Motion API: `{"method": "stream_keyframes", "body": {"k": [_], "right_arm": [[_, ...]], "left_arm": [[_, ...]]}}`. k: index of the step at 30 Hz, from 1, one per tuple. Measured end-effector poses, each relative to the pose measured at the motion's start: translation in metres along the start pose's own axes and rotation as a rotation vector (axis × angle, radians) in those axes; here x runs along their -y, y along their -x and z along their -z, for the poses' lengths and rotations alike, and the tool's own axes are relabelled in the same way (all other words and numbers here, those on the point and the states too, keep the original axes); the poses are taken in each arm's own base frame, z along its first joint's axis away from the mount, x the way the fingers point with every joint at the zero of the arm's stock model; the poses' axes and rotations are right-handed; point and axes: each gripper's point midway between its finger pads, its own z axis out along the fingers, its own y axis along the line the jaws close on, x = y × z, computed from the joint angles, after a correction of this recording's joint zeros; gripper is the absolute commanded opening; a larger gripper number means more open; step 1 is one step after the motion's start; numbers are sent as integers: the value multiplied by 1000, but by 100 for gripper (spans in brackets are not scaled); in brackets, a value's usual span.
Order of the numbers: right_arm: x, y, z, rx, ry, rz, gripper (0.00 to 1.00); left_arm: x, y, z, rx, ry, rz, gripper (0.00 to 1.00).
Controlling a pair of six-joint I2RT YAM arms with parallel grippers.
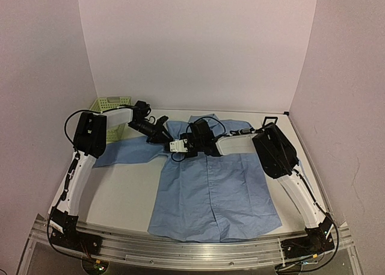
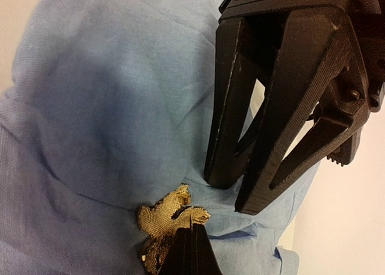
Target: Pin the brooch onto the clothing
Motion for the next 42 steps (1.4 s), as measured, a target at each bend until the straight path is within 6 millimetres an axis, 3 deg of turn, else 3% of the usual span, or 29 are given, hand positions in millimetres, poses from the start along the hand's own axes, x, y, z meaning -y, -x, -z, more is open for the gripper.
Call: {"method": "stream_keyframes", "body": {"k": [8,12,23,25,39,42], "right_arm": [[0,0,1,11,14,-6,0],[0,0,1,11,18,-8,0],[0,1,1,13,29,-22,0],[0,2,1,14,30,-28,0],[-2,4,2,32,47,-51,0],[-2,4,2,33,47,-45,0]], "left_arm": [[-18,-6,5,-24,139,-161,40],[-20,-4,16,-34,236,-227,44],[-17,-21,16,-96,276,-209,58],[-15,-21,11,-96,277,-223,56],[-16,-13,-10,-44,132,-99,1],[-16,-12,-11,-41,128,-92,0]]}}
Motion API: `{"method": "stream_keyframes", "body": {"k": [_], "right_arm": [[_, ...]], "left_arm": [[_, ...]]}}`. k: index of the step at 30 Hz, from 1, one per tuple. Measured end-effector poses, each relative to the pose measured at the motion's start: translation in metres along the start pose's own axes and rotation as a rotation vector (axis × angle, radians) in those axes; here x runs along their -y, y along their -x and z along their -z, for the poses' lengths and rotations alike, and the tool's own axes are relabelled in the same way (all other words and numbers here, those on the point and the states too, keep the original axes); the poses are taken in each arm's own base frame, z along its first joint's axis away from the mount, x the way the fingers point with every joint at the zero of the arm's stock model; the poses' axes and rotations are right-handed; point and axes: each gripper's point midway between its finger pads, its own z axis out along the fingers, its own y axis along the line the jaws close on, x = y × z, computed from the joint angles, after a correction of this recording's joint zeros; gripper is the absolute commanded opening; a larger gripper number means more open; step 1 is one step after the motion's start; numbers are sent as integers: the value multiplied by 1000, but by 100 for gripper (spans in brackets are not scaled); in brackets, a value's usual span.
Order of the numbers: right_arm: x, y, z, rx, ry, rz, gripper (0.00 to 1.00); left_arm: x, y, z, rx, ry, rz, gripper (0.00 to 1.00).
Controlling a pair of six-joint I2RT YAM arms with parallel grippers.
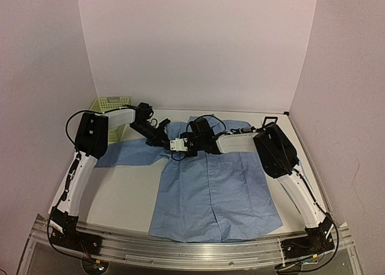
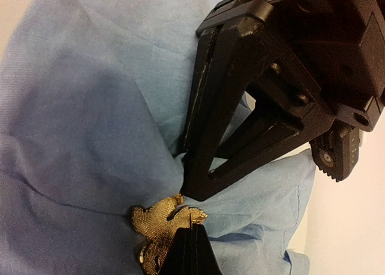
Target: Pin the brooch onto the clothing
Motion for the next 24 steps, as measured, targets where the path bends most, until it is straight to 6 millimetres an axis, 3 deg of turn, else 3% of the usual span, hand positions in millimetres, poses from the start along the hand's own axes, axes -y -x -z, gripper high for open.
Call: {"method": "stream_keyframes", "body": {"k": [24], "right_arm": [[-1,-2,-1,-2,-28,137,0]], "left_arm": [[14,6,4,35,-156,-52,0]]}}
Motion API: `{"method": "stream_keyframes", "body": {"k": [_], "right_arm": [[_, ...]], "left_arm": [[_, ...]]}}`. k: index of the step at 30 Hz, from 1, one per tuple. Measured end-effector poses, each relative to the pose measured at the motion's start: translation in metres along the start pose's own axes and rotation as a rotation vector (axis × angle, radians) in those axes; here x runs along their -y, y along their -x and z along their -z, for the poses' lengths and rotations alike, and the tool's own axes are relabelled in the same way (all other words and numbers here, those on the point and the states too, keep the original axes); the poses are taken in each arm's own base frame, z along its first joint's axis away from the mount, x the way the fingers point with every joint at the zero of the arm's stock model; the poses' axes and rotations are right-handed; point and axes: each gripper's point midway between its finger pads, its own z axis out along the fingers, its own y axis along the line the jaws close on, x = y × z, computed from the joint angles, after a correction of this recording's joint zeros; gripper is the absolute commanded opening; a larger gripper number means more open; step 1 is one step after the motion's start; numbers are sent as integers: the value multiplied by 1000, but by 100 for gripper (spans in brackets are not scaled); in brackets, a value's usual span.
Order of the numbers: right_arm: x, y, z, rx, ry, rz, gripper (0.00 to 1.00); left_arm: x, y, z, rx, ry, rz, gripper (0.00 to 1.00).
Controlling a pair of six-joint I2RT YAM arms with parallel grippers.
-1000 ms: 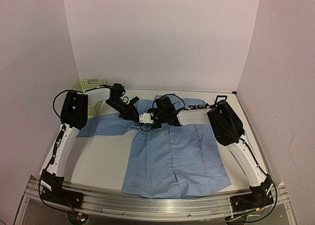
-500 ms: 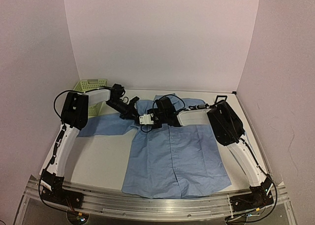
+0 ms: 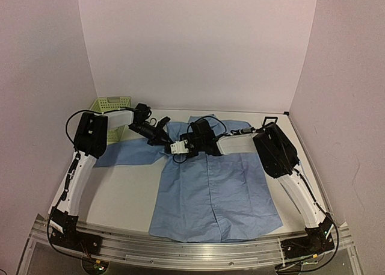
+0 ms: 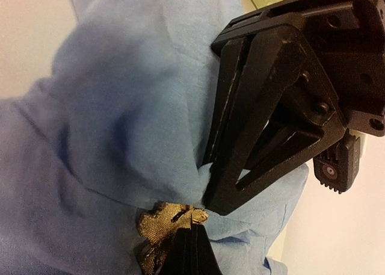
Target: Pin the brooch onto the clothing
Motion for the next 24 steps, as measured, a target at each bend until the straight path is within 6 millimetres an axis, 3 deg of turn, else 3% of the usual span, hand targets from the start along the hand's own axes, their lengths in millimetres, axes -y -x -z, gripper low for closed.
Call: {"method": "stream_keyframes", "body": {"k": [24], "right_arm": [[-1,-3,2,-10,-45,158,0]], "left_arm": [[11,2,-2,3,-56,19,0]]}}
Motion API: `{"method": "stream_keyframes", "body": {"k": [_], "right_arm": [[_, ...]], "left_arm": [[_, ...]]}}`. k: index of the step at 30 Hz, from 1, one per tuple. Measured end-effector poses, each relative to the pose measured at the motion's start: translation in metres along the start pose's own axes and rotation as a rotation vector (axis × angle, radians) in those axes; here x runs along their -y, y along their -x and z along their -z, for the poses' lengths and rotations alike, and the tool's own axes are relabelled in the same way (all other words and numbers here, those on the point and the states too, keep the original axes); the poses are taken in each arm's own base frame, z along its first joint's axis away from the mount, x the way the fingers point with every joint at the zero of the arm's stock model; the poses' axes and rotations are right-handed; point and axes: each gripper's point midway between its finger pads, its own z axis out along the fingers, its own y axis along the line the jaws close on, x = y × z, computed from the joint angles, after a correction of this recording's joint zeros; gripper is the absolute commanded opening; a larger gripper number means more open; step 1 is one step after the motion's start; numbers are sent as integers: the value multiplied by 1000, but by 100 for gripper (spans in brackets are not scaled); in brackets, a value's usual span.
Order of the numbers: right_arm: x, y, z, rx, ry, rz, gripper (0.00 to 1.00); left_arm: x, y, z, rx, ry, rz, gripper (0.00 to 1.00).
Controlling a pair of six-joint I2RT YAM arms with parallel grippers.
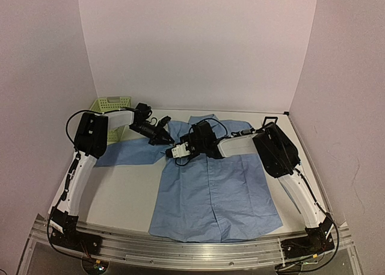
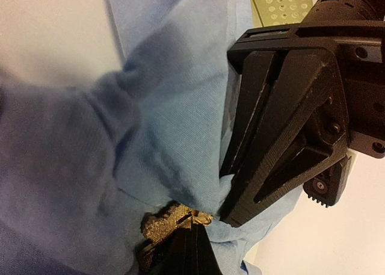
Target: Pin the brooch onto the clothing
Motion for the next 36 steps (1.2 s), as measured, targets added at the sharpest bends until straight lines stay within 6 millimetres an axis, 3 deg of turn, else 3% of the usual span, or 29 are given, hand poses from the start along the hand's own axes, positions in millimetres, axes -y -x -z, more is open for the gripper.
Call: {"method": "stream_keyframes", "body": {"k": [22,36], "right_arm": [[11,-8,-9,-36,-68,-170,0],[9,-1,-5,35,-48,-282,0]], "left_arm": [[5,-7,-3,-16,6,-11,0],[-1,-13,-1,-39,52,-61,0]]}}
